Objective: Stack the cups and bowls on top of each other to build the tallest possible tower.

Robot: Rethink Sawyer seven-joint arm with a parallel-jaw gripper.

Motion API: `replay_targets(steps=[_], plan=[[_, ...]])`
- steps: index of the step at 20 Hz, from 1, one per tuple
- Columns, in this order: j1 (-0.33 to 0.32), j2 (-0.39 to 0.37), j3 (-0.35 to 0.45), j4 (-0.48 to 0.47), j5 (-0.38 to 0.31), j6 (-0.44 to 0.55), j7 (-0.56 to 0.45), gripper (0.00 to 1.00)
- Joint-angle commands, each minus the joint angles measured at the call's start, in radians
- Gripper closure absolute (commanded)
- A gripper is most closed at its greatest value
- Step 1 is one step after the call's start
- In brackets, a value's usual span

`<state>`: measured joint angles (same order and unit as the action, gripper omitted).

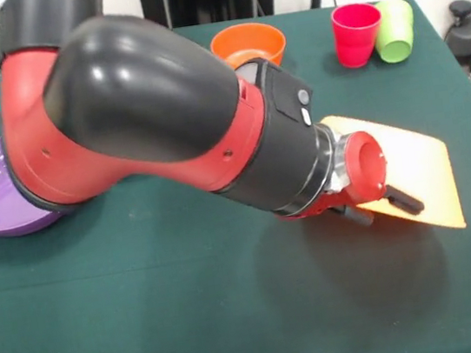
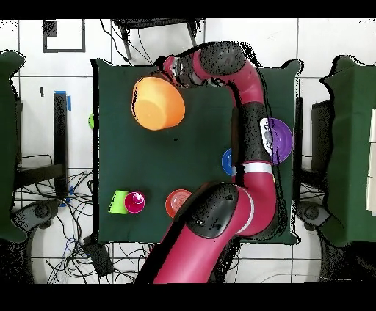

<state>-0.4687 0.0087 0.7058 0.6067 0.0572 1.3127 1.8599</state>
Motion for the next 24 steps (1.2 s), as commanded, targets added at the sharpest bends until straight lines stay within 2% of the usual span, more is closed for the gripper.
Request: replay_targets(steps=[1, 6, 12, 17, 18, 22, 24], plan=[[0.041, 0.034, -0.018, -0.098, -0.093, -0.034, -0.080, 0.00], [0.031, 0.047, -0.015, -0.100, -0.129, -0.132, -0.174, 0.00], [-0.001, -0.004, -0.048, 0.027, -0.143, -0.268, -0.182, 0.00], [-0.032, -0.024, -0.050, 0.120, -0.176, -0.427, -0.239, 0.00], [-0.036, -0.022, -0.055, 0.120, -0.185, -0.433, -0.243, 0.00], [-0.039, 0.032, -0.051, 0.034, -0.205, -0.318, -0.287, 0.00], [-0.047, 0.034, -0.055, 0.023, -0.219, -0.294, -0.305, 0.00]])
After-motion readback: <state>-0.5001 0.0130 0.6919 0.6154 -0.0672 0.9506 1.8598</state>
